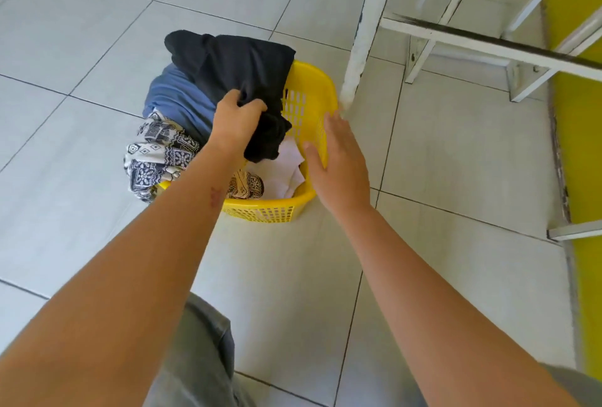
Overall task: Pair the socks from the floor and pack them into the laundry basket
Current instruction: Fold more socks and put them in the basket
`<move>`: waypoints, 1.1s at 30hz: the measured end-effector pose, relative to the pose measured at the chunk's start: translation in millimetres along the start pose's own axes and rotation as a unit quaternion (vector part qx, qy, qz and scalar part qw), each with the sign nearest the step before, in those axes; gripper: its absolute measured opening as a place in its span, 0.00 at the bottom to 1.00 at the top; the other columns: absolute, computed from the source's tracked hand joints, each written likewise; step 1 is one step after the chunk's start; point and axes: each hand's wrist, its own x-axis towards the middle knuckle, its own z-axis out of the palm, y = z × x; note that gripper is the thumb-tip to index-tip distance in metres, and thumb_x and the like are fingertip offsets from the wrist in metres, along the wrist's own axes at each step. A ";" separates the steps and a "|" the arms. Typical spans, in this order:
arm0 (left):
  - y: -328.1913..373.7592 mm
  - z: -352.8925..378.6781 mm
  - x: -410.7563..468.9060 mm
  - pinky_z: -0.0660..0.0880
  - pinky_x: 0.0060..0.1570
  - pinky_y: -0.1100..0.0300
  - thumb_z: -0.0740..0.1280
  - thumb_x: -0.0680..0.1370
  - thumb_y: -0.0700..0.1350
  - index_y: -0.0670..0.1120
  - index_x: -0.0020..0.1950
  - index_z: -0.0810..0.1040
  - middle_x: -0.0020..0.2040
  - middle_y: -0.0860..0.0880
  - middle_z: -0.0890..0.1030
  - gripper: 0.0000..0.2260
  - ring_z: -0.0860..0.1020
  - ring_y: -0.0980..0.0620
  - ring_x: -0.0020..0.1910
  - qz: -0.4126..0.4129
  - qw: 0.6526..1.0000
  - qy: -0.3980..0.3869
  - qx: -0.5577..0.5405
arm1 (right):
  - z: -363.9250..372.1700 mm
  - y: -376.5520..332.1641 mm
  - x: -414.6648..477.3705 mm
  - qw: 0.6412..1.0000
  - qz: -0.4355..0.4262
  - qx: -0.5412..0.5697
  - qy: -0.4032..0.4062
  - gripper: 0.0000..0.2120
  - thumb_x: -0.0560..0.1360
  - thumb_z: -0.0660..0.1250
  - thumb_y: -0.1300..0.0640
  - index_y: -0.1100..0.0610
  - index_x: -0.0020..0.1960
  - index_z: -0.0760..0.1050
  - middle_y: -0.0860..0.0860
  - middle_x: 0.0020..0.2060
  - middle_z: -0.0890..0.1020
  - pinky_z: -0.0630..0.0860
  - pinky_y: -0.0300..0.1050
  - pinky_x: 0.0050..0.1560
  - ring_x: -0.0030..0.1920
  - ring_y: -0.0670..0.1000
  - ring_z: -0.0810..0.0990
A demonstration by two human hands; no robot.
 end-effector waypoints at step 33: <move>-77.5 39.4 50.4 0.65 0.71 0.48 0.60 0.81 0.51 0.44 0.78 0.55 0.78 0.45 0.58 0.28 0.59 0.43 0.76 0.138 0.806 -0.300 0.492 | 21.1 -7.6 -8.3 0.986 0.025 -0.163 0.014 0.28 0.81 0.48 0.53 0.60 0.79 0.54 0.55 0.80 0.53 0.53 0.52 0.78 0.79 0.55 0.52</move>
